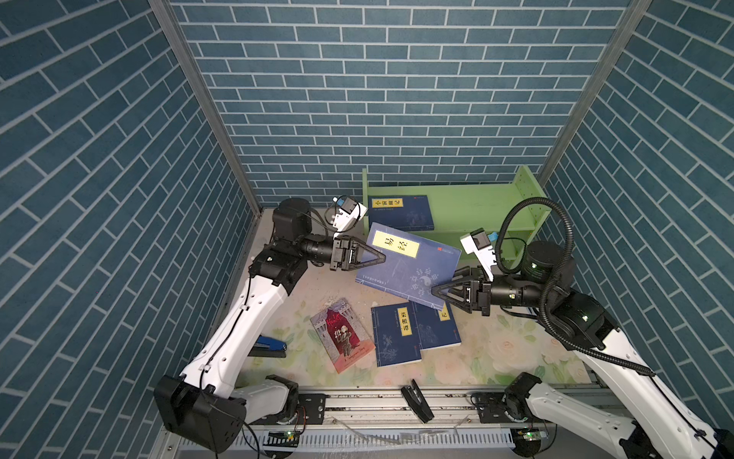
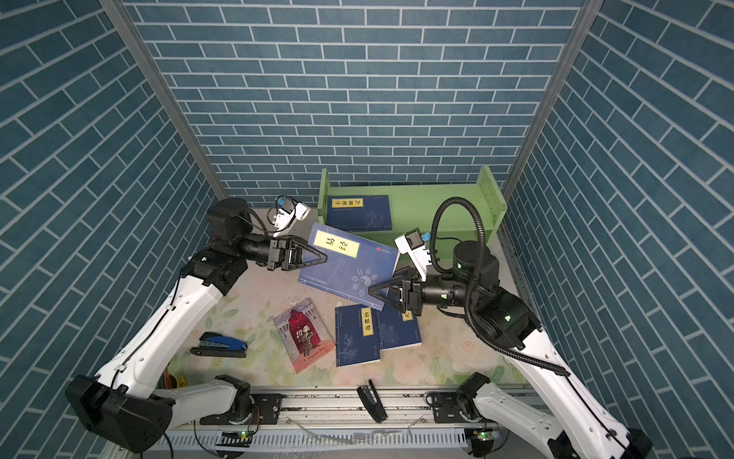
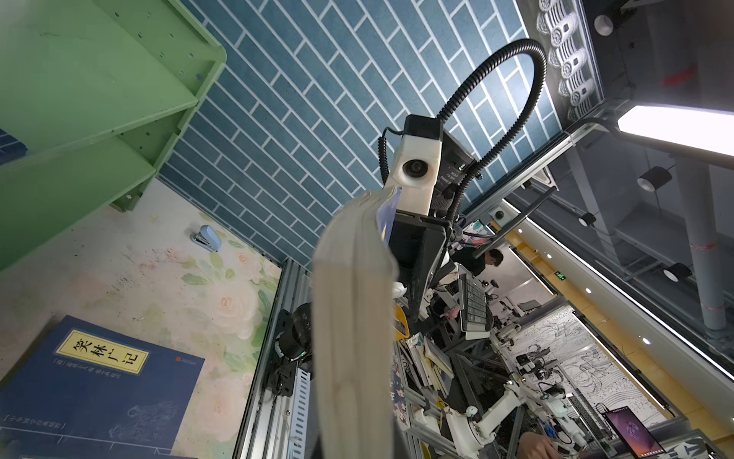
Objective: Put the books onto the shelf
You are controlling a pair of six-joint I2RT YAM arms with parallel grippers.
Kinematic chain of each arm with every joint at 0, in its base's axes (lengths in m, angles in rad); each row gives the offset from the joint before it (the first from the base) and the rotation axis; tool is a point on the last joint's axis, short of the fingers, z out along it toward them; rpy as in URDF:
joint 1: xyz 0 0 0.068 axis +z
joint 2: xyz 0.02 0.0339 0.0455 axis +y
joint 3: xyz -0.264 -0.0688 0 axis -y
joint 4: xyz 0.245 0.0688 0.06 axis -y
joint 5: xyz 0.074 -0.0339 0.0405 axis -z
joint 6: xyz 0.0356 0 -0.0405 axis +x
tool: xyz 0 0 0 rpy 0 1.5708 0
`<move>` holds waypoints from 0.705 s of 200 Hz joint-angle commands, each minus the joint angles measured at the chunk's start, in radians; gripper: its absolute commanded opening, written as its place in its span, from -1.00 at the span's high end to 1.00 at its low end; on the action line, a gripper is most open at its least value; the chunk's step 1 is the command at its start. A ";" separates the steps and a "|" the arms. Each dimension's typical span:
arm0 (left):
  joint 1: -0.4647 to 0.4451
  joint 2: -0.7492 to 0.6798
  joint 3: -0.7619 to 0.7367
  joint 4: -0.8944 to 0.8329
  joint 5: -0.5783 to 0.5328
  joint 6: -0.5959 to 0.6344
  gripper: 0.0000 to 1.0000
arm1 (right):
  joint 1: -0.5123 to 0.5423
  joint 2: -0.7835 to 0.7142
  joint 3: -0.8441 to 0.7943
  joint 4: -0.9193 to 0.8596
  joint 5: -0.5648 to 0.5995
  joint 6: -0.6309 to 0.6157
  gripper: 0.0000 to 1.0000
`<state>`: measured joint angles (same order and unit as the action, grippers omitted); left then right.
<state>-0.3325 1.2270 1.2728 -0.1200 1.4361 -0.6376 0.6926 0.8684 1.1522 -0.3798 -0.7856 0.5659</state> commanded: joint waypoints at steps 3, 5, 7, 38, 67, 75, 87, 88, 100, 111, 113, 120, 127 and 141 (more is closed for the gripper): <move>0.000 -0.024 -0.003 0.175 -0.062 -0.111 1.00 | -0.003 -0.007 -0.042 0.121 0.011 0.054 0.13; 0.000 -0.024 -0.006 0.183 -0.064 -0.120 1.00 | -0.002 -0.007 -0.045 0.125 0.010 0.056 0.13; 0.000 -0.024 -0.008 0.193 -0.065 -0.129 1.00 | -0.002 -0.004 -0.047 0.129 0.012 0.058 0.13; 0.000 -0.038 -0.033 0.268 -0.061 -0.195 1.00 | -0.004 0.017 -0.071 0.193 0.017 0.082 0.24; 0.000 -0.053 -0.044 0.257 -0.048 -0.186 1.00 | -0.004 0.029 -0.076 0.236 0.020 0.097 0.60; 0.000 -0.057 -0.047 0.241 -0.045 -0.171 1.00 | -0.005 0.029 -0.074 0.242 0.021 0.099 0.64; 0.000 -0.061 -0.049 0.218 -0.045 -0.151 1.00 | -0.005 0.026 -0.075 0.249 0.023 0.104 0.64; 0.000 -0.062 -0.049 0.217 -0.045 -0.150 1.00 | -0.005 0.025 -0.075 0.250 0.023 0.104 0.64; 0.000 -0.063 -0.051 0.205 -0.047 -0.138 1.00 | -0.007 0.020 -0.078 0.257 0.027 0.108 0.66; 0.000 -0.064 -0.057 0.204 -0.052 -0.135 1.00 | -0.008 0.017 -0.081 0.261 0.034 0.114 0.74; 0.000 -0.064 -0.058 0.204 -0.053 -0.135 1.00 | -0.008 0.017 -0.082 0.262 0.035 0.115 0.78; 0.000 -0.065 -0.062 0.202 -0.057 -0.135 1.00 | -0.010 0.017 -0.080 0.265 0.035 0.118 0.89; 0.000 -0.066 -0.067 0.202 -0.059 -0.135 1.00 | -0.011 0.018 -0.077 0.263 0.035 0.118 1.00; 0.000 -0.066 -0.069 0.187 -0.069 -0.118 0.87 | -0.014 0.024 -0.056 0.239 0.035 0.108 1.00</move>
<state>-0.3279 1.1797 1.2213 0.0772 1.3613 -0.7914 0.6876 0.8978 1.0756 -0.1875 -0.7719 0.6762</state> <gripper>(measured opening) 0.124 0.118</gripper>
